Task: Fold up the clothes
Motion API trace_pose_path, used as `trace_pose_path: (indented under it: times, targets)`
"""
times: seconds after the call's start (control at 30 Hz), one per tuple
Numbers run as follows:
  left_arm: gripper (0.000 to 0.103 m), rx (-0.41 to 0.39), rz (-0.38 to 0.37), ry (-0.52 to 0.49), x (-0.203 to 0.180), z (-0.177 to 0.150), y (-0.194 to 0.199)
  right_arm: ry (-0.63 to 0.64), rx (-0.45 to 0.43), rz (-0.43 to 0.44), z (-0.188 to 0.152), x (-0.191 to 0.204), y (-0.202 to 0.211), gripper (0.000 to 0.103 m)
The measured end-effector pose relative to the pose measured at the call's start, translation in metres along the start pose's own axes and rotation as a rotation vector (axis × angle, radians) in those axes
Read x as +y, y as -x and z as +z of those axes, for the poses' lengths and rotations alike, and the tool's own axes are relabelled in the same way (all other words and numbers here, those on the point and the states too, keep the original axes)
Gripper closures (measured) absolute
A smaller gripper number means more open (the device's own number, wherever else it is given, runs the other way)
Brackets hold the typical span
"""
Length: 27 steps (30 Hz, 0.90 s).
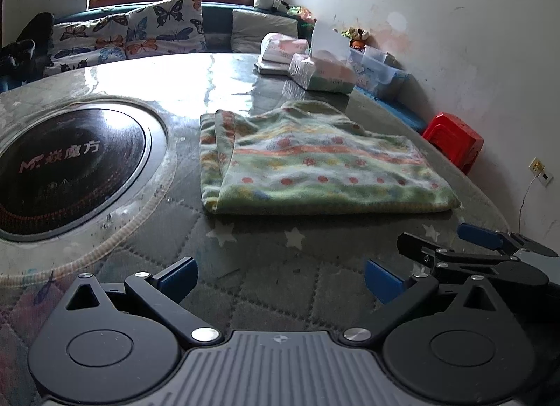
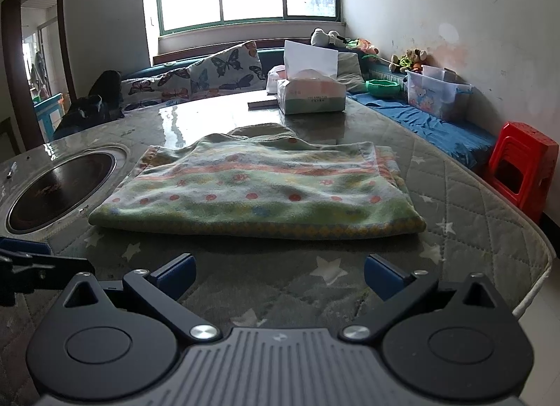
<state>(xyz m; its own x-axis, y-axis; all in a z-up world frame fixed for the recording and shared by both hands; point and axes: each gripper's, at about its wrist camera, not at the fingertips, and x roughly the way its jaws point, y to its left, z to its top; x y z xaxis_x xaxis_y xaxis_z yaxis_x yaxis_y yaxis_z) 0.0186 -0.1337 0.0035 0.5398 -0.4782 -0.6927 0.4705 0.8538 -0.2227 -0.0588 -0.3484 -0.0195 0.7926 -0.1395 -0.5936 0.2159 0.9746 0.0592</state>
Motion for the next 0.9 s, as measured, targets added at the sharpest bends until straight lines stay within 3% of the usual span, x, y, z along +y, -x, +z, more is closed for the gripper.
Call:
trace_pose_path:
  times: [0.9]
  targets:
    - [0.0, 0.017, 0.009, 0.0, -0.0039, -0.0063, 0.0031, -0.008, 0.005, 0.0, -0.0055, 0.0009, 0.0028, 0.0]
